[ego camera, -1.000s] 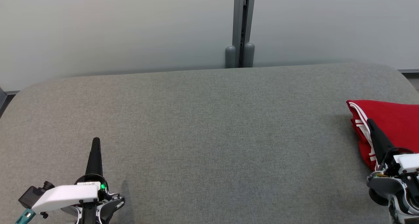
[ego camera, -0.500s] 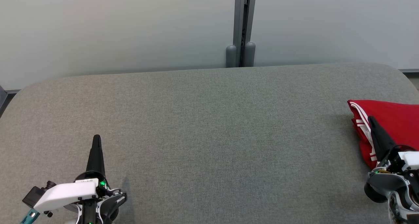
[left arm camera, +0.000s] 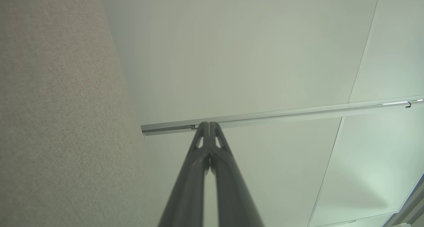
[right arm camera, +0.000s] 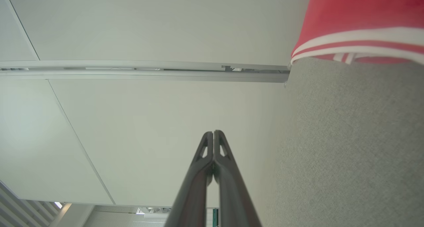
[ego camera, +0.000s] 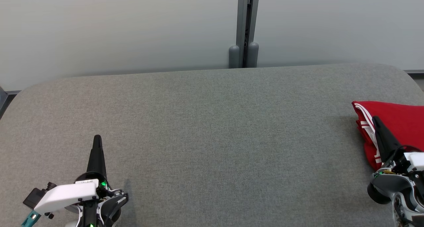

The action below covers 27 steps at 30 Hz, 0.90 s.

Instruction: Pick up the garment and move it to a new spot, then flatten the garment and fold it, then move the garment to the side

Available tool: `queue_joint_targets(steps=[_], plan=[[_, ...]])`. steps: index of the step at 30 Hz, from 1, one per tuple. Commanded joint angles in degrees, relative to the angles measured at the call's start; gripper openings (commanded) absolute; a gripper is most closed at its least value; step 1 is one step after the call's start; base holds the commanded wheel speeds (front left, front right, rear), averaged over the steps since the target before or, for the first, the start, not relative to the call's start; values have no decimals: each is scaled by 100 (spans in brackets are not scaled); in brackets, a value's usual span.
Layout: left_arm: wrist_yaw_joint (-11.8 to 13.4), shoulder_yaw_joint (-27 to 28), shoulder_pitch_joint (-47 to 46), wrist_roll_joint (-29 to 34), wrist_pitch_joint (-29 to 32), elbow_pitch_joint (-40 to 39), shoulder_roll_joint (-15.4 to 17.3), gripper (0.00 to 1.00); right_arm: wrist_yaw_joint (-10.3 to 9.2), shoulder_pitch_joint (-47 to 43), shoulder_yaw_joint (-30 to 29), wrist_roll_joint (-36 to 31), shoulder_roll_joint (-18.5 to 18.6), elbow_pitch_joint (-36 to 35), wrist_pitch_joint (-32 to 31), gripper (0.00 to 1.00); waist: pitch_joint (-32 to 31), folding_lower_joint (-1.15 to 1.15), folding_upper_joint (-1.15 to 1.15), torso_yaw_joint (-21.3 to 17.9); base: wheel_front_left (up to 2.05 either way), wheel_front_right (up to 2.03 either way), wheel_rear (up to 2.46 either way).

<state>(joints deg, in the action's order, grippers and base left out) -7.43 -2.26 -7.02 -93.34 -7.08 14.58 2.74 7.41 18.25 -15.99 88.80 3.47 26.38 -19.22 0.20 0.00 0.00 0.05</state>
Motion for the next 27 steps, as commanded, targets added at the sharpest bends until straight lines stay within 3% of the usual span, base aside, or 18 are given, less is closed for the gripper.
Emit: queue_joint_targets(steps=[1,27], plan=[[-22,23,-73,-15,13,1,11,0,14,19,-4,18,11,-5,-25,0,0,0,0,0,0,0,0],[-24,25,-73,-13,14,4,10,0,14,17,8,29,18,-6,-17,0,0,0,0,0,0,0,0]])
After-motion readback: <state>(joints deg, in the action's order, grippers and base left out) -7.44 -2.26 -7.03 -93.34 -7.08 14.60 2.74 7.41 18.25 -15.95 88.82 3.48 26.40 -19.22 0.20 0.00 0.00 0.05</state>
